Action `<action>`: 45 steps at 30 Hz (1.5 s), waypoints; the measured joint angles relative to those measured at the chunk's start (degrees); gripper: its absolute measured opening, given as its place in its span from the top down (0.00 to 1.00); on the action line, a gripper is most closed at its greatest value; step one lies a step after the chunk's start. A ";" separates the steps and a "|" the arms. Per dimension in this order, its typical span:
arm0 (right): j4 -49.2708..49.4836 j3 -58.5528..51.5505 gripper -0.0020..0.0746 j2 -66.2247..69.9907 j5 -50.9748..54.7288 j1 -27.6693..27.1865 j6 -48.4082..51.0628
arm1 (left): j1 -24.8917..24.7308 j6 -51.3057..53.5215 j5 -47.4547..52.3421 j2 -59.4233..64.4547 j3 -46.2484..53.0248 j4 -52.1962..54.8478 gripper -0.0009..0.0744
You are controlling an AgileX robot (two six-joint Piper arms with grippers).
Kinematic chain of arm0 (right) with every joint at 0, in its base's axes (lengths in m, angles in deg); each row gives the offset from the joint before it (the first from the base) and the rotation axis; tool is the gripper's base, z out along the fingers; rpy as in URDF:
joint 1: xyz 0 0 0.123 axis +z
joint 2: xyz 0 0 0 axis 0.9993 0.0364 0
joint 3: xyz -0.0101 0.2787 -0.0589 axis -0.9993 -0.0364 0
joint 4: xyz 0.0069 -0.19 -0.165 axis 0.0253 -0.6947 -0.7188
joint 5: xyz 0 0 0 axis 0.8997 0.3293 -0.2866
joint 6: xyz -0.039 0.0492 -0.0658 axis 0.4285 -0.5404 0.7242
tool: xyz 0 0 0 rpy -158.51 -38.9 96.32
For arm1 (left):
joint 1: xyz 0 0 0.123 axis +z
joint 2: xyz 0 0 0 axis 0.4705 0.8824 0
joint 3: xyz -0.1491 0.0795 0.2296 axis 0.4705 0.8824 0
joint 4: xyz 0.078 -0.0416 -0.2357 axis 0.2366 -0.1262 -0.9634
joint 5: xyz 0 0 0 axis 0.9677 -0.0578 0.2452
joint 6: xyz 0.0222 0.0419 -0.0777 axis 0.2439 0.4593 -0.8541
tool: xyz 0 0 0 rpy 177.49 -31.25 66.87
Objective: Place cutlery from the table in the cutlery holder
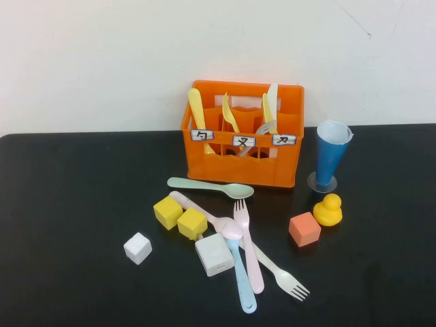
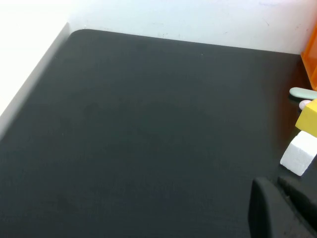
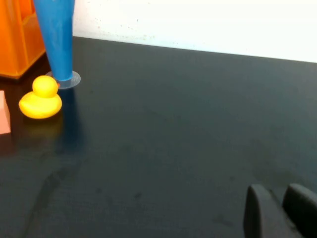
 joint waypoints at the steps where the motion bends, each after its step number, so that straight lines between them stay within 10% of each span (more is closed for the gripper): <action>1: 0.00 0.00 0.86 0.00 0.00 0.00 0.00 | 0.00 0.00 0.00 0.00 0.00 0.00 0.99; 45: 0.00 0.00 0.86 0.00 -1.06 0.00 -1.72 | 0.00 0.12 0.02 0.00 0.00 0.00 0.99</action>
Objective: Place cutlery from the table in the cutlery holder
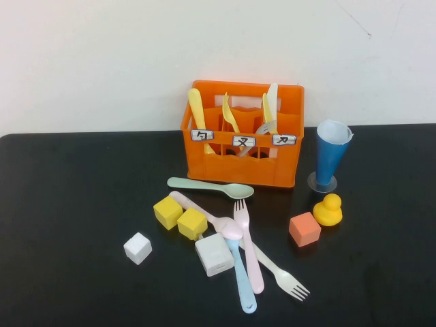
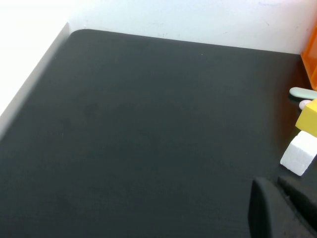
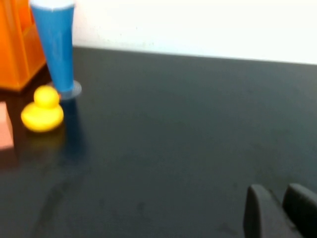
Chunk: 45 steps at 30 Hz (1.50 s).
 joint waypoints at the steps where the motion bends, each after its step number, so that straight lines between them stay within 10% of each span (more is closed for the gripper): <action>1: 0.00 -0.11 0.86 0.00 -0.85 0.00 -0.54 | 0.00 0.00 0.00 0.00 0.00 0.00 0.99; 24: -3.93 26.33 0.86 6.84 7.88 0.00 -7.65 | 0.00 -0.21 0.00 0.00 -0.10 0.00 0.99; 36: 1.33 28.80 0.86 21.23 6.91 0.00 4.46 | 0.00 -0.21 0.10 0.00 -0.10 0.00 0.99; 45: 7.59 42.74 0.93 36.26 29.70 0.00 21.65 | 0.00 -0.21 0.10 0.00 -0.10 0.00 0.99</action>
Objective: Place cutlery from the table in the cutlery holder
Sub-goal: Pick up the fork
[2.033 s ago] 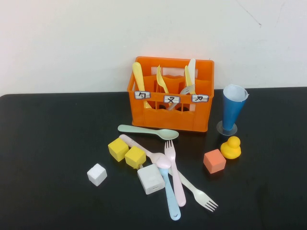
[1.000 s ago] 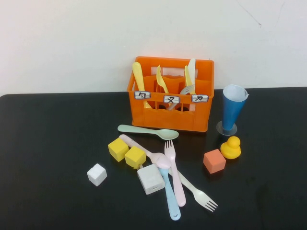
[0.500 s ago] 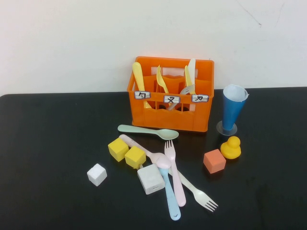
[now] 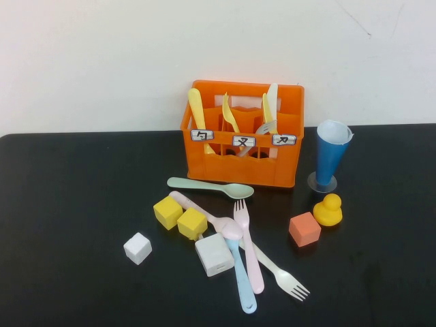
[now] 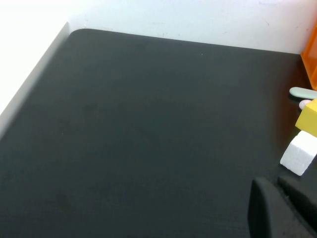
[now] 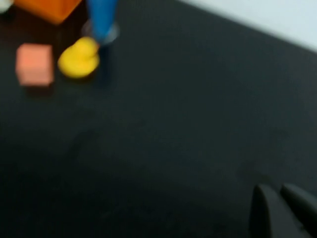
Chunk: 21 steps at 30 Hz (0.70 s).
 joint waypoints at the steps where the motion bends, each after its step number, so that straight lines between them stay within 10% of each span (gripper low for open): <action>1: 1.16 1.85 0.94 1.80 2.32 0.00 1.18 | 0.00 0.00 0.00 0.00 0.00 0.00 0.99; 9: 10.48 11.75 0.97 16.91 16.75 2.11 7.66 | 0.00 0.17 0.00 0.00 0.00 0.00 0.99; 21: 6.43 22.17 0.98 43.72 16.46 28.95 4.42 | 0.00 0.17 0.00 0.00 0.00 0.00 0.99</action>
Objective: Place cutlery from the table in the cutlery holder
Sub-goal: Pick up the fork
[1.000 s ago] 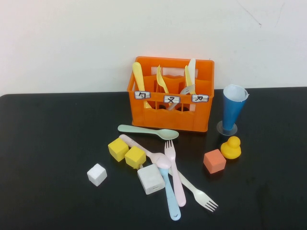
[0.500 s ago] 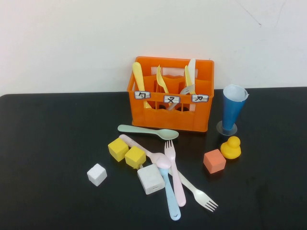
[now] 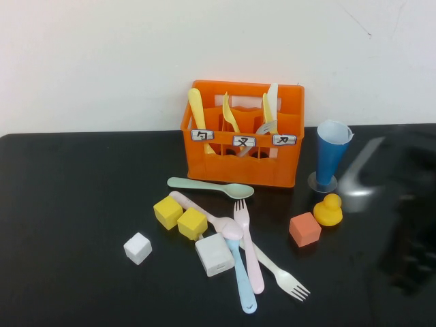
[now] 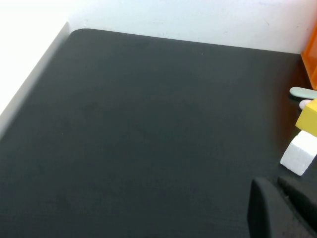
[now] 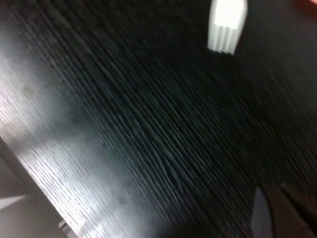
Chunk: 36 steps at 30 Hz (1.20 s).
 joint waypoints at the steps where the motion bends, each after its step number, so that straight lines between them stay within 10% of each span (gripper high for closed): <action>1: -0.13 1.50 0.98 2.67 0.11 1.35 0.00 | 0.00 0.00 0.00 0.00 0.00 0.00 0.99; 9: -0.54 14.76 0.94 20.53 1.70 6.83 3.72 | 0.00 0.00 0.00 0.00 0.00 0.00 0.99; 18: -0.54 26.15 0.55 35.17 1.83 8.66 6.12 | 0.00 0.00 0.00 0.00 0.00 0.00 0.99; 36: -5.64 32.04 0.52 48.32 -3.02 8.88 0.47 | 0.00 -0.12 0.00 0.00 0.00 0.00 0.99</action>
